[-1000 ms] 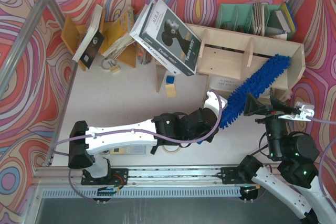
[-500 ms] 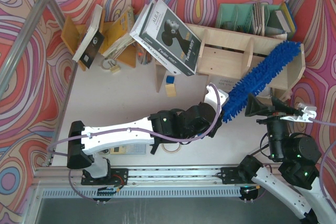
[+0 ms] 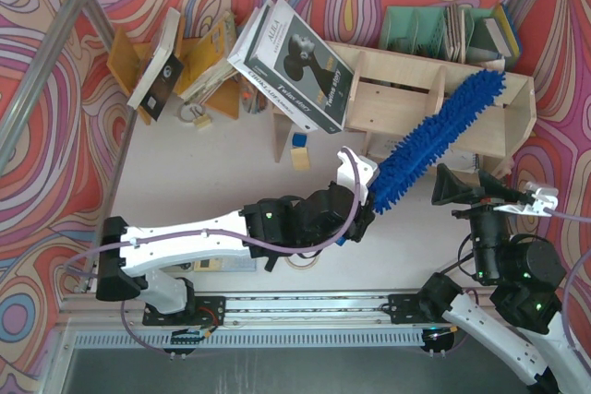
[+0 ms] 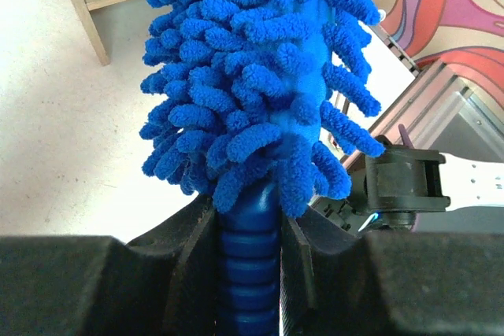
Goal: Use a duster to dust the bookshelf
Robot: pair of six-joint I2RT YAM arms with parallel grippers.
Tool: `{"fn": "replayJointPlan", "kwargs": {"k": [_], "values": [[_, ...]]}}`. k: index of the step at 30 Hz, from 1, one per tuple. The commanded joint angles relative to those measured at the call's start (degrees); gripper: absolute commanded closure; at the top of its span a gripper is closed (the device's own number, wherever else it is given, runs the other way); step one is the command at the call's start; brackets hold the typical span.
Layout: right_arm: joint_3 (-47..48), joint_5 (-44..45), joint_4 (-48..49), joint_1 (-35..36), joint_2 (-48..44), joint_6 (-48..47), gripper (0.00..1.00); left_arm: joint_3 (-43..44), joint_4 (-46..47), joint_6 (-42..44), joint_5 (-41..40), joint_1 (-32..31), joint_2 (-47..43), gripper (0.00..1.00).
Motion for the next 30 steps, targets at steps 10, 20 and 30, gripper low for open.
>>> {"fn": "replayJointPlan", "kwargs": {"k": [10, 20, 30], "values": [[-0.34, 0.64, 1.73, 0.08, -1.21, -0.86, 0.01, 3.9, 5.83, 0.38, 1.09, 0.24, -3.39, 1.0], [-0.41, 0.73, 1.71, 0.13, -1.13, -0.86, 0.01, 10.18, 1.45, 0.97, 2.2, 3.05, -0.67, 1.0], [-0.33, 0.93, 1.51, 0.13, -1.33, -0.63, 0.01, 23.31, -9.24, 1.05, 8.52, 7.78, 9.0, 1.0]]}}
